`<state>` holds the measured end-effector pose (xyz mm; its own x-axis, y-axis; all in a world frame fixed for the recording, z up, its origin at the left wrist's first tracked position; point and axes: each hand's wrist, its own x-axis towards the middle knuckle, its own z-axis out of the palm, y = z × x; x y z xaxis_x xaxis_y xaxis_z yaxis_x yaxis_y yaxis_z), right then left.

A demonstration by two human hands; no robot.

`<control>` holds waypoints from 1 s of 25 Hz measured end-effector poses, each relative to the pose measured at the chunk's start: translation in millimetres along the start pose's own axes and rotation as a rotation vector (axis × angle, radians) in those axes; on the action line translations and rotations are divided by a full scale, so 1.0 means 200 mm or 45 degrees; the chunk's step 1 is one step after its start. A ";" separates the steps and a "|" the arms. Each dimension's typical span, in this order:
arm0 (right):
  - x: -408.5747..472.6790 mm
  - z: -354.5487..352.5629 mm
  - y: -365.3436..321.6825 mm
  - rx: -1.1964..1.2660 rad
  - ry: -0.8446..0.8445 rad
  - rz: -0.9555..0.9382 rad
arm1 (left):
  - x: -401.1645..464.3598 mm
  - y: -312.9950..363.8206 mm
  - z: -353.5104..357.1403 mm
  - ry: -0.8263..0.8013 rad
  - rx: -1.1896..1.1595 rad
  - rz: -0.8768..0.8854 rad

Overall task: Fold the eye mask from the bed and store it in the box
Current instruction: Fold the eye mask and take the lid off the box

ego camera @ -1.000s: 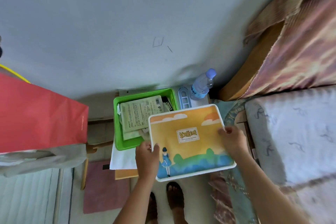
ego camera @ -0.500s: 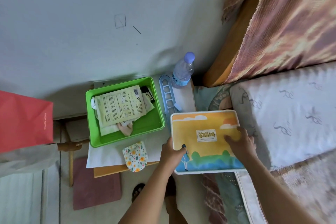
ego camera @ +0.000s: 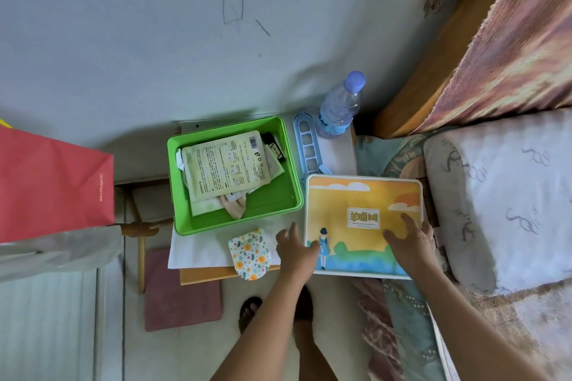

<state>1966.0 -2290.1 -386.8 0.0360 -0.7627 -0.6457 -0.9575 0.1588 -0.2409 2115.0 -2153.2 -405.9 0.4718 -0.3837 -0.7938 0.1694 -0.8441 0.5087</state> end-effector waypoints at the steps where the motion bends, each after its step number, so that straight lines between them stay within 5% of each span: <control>1: -0.05 0.03 -0.04 -0.053 0.003 -0.081 | -0.02 -0.05 -0.05 0.085 -0.008 -0.015; 4: -0.25 0.23 -0.18 -0.066 -0.081 -0.400 | -0.08 -0.23 -0.23 0.347 0.024 -0.078; 7: -0.43 0.48 -0.32 0.125 -0.383 -0.567 | -0.07 -0.39 -0.38 0.446 0.043 -0.116; 11: -0.49 0.76 -0.47 0.237 -0.617 -0.330 | 0.00 -0.47 -0.47 0.396 -0.271 -0.231; 16: -0.43 0.86 -0.52 0.359 -0.590 -0.090 | 0.08 -0.53 -0.47 0.421 -0.439 -0.243; 25: -0.43 0.77 -0.49 0.354 -0.592 -0.064 | 0.03 -0.52 -0.48 0.286 -0.585 -0.230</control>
<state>2099.8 -2144.0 -419.5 0.2630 -0.4258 -0.8658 -0.8418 0.3371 -0.4215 2183.3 -2031.9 -431.3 0.5651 -0.1158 -0.8169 0.6019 -0.6193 0.5042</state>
